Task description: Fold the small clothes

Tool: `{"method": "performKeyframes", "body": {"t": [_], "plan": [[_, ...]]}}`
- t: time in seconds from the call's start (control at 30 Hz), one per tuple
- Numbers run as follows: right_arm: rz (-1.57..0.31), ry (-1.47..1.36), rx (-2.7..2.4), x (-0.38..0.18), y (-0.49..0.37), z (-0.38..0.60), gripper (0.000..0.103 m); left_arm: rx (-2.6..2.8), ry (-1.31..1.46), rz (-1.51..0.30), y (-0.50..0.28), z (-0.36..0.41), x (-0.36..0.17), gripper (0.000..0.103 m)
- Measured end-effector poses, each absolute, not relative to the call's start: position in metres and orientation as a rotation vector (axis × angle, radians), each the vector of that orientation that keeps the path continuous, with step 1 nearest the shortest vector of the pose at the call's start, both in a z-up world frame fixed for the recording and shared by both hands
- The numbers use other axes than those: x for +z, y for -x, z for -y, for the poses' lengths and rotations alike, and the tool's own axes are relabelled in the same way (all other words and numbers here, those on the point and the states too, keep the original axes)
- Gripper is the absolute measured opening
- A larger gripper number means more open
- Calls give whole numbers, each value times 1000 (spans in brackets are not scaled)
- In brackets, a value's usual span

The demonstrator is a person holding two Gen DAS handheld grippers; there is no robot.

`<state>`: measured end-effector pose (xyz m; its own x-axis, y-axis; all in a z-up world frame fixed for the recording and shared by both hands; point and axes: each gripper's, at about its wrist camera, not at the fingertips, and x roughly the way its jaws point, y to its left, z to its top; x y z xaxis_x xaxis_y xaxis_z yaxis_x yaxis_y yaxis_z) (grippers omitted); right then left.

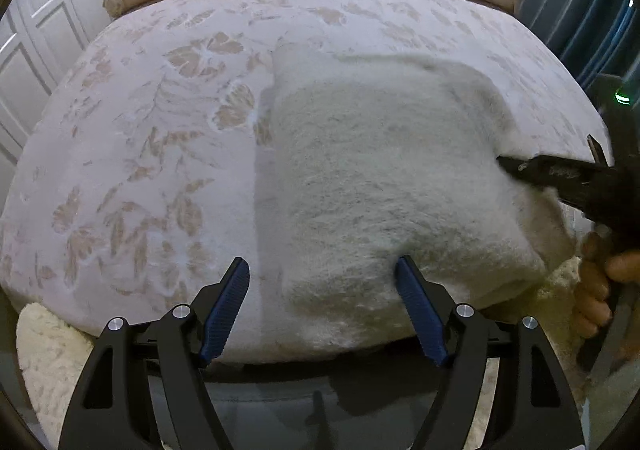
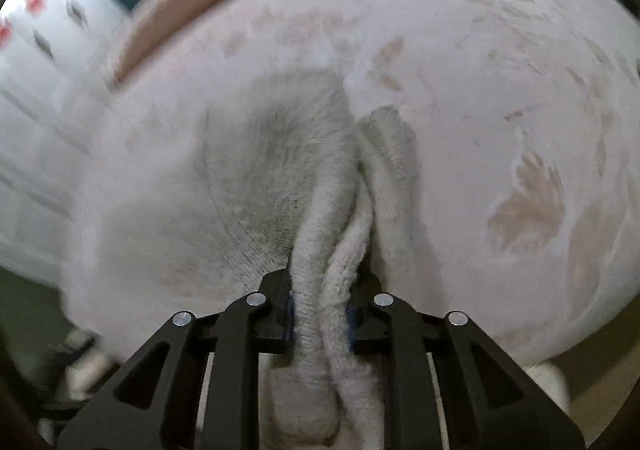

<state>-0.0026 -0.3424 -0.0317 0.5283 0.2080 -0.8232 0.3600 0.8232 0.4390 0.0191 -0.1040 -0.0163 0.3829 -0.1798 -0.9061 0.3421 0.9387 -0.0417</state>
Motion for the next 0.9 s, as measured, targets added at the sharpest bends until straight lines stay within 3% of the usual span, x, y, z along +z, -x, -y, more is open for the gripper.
{"method": "performKeyframes", "body": {"t": [0.07, 0.13, 0.2, 0.3, 0.4, 0.47, 0.53, 0.57, 0.73, 0.8, 0.9], "plan": [[-967, -671, -93, -8, 26, 345, 27, -325, -182, -1106, -15, 102, -11, 74], [-943, -666, -90, 5, 45, 345, 46, -341, -166, -1103, -13, 96, -4, 74], [-964, -693, -67, 7, 63, 344, 47, -372, -149, -1106, -9, 92, 1, 74], [-1001, -720, -48, 0, 83, 335, 63, -437, -197, -1134, 2, 91, -4, 75], [-1056, -770, -45, -21, 87, 328, 64, -443, -270, -1159, 12, 93, -23, 75], [-1081, -818, -42, -34, 81, 325, 56, -443, -285, -1188, 10, 96, -35, 75], [-1043, -823, -10, -23, 75, 321, 24, -431, -296, -1175, 5, 97, -40, 75], [-998, -798, -4, -10, 73, 317, 18, -422, -305, -1148, 4, 97, -39, 75], [-762, -770, 86, 58, 86, 317, 11, -369, -316, -1139, -6, 88, -42, 66], [-829, -708, 7, 41, 86, 319, 11, -333, -330, -1163, -9, 83, -52, 66], [-1087, -768, -122, -44, 85, 330, 9, -330, -242, -1242, -15, 72, -64, 66]]}}
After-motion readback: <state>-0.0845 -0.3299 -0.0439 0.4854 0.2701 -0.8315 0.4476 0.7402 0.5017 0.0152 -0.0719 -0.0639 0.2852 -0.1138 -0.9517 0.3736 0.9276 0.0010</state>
